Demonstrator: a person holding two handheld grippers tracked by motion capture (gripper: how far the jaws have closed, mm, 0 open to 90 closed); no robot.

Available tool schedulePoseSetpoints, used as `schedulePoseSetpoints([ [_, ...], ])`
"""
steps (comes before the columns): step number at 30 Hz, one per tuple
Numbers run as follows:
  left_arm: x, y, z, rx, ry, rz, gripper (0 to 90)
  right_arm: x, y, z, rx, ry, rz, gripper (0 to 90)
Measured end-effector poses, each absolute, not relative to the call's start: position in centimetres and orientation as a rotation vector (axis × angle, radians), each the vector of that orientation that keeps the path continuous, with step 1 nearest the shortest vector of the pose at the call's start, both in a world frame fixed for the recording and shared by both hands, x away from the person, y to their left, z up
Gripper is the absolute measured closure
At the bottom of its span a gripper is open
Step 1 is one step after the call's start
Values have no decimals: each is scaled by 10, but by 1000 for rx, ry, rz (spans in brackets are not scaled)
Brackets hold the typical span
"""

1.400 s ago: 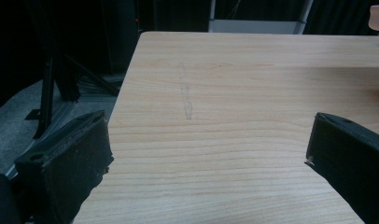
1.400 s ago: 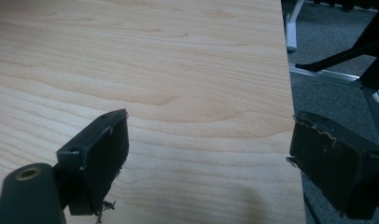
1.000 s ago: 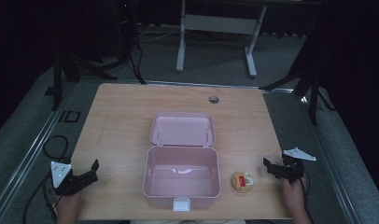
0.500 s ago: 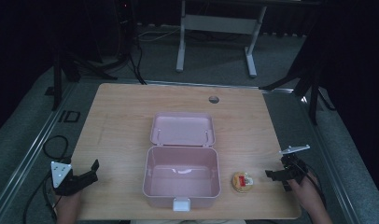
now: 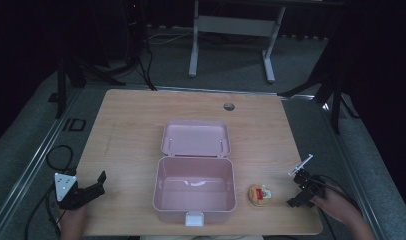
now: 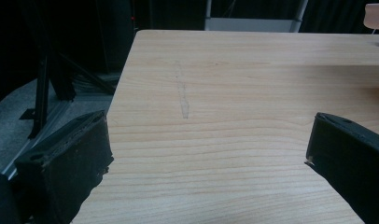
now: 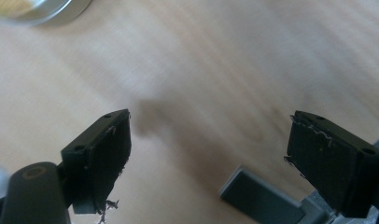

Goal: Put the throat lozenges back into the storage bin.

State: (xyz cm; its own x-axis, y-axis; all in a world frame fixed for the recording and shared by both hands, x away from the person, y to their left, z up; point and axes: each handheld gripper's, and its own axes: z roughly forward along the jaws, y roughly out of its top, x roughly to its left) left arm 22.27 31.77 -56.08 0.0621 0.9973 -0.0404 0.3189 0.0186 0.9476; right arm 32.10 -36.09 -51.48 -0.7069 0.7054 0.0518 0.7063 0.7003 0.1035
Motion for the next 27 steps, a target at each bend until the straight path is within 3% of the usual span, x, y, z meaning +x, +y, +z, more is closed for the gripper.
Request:
schedulePoseSetpoints([
  [12, 222, 318, -561, 1448, 1398, 963, 4, 314, -342, -514, -829, -2917, 4, 134],
  [27, 222, 318, -561, 1447, 1395, 960, 4, 319, -316, -512, -632, -2962, 71, 143],
])
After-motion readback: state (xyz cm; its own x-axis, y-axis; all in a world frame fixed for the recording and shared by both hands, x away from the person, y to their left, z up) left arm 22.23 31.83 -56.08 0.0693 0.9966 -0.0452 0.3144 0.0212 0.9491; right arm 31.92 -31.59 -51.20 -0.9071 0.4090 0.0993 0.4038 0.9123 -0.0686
